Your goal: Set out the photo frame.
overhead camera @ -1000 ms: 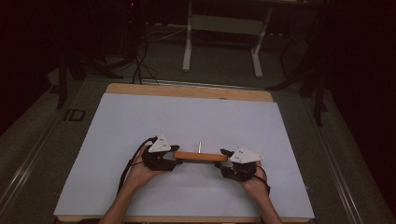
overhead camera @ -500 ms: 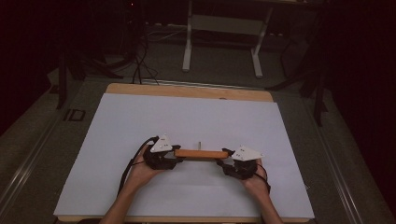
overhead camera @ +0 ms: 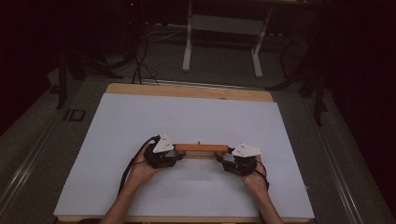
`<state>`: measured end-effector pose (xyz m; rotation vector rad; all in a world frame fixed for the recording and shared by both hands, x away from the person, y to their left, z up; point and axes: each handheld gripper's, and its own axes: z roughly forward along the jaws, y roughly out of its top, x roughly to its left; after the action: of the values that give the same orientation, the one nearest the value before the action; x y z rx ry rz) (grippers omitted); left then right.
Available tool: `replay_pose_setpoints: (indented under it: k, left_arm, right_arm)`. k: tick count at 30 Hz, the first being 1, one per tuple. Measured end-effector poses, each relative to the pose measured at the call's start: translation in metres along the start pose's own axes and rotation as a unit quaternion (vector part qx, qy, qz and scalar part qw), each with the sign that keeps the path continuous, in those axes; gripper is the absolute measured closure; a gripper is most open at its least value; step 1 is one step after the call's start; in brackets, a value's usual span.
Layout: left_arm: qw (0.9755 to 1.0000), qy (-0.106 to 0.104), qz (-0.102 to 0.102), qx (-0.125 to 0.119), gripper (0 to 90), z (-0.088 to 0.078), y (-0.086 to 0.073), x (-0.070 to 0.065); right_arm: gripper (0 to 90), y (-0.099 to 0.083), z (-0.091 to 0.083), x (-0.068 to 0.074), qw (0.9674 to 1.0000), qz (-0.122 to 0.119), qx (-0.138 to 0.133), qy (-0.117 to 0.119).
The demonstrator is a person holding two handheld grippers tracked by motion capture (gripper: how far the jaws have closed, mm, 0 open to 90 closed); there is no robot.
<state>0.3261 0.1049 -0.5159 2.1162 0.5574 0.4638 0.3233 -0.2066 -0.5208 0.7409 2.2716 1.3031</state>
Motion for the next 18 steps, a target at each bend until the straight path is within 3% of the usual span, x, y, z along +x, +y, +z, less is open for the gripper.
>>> replay_pose_setpoints:
  k: [10,18]
  left_arm:
    - [0.9994,0.019,0.027,0.005,59.7,0.0002,0.0008,-0.0034]
    - [0.9997,0.015,0.019,0.006,59.2,-0.0011,0.0008,-0.0005]
  right_arm:
    - [54.2,0.0014,0.0004,-0.0007,1.0000,0.001,0.004,0.004]
    - [55.4,0.0018,0.0006,-0.0008,1.0000,0.003,0.003,0.008]
